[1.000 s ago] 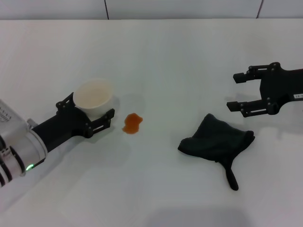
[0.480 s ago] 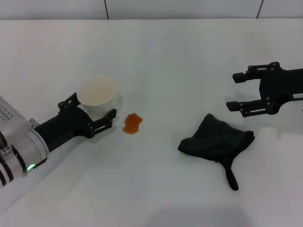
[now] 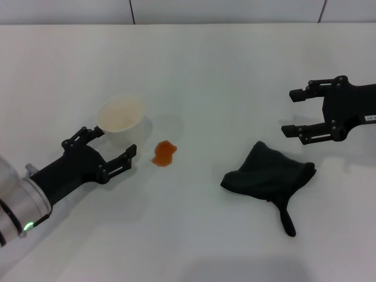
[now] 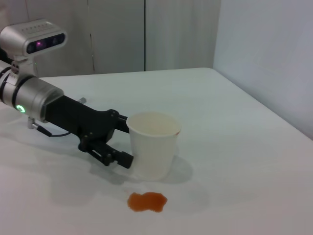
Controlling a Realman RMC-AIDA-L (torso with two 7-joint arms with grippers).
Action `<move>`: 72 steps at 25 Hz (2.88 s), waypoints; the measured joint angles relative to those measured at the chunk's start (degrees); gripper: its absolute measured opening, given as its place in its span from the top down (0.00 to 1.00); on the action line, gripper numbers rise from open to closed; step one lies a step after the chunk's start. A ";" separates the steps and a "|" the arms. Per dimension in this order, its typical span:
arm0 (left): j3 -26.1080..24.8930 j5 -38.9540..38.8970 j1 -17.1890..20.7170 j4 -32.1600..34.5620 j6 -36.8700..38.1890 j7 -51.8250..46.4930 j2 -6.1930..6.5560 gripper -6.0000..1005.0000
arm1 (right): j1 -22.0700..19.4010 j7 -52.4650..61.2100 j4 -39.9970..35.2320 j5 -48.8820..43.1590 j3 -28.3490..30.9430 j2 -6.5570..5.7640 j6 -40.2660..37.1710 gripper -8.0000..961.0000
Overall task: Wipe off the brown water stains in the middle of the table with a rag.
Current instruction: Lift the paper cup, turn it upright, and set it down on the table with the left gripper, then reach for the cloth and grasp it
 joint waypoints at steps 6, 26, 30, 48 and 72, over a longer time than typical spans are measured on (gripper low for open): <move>-0.05 -2.32 3.27 0.82 5.24 -1.38 0.56 0.13 | -0.12 0.56 -0.79 0.02 0.00 -0.02 -0.64 0.20; -0.06 20.72 14.83 30.08 17.40 -34.80 5.05 0.14 | -1.40 6.92 -5.94 -1.41 -0.30 -0.08 -3.62 0.20; -0.75 27.28 14.78 39.32 20.70 -41.81 5.66 0.14 | -1.21 10.92 -8.48 -3.49 -2.21 -0.08 -3.66 0.20; -5.30 46.30 8.73 57.72 32.48 -52.78 3.04 0.14 | 3.16 16.78 -10.92 -8.22 -7.63 -0.05 -8.60 0.20; -4.48 49.98 7.42 58.58 32.41 -53.20 0.64 0.14 | 5.43 17.13 -1.26 -10.49 -20.04 0.42 3.71 0.37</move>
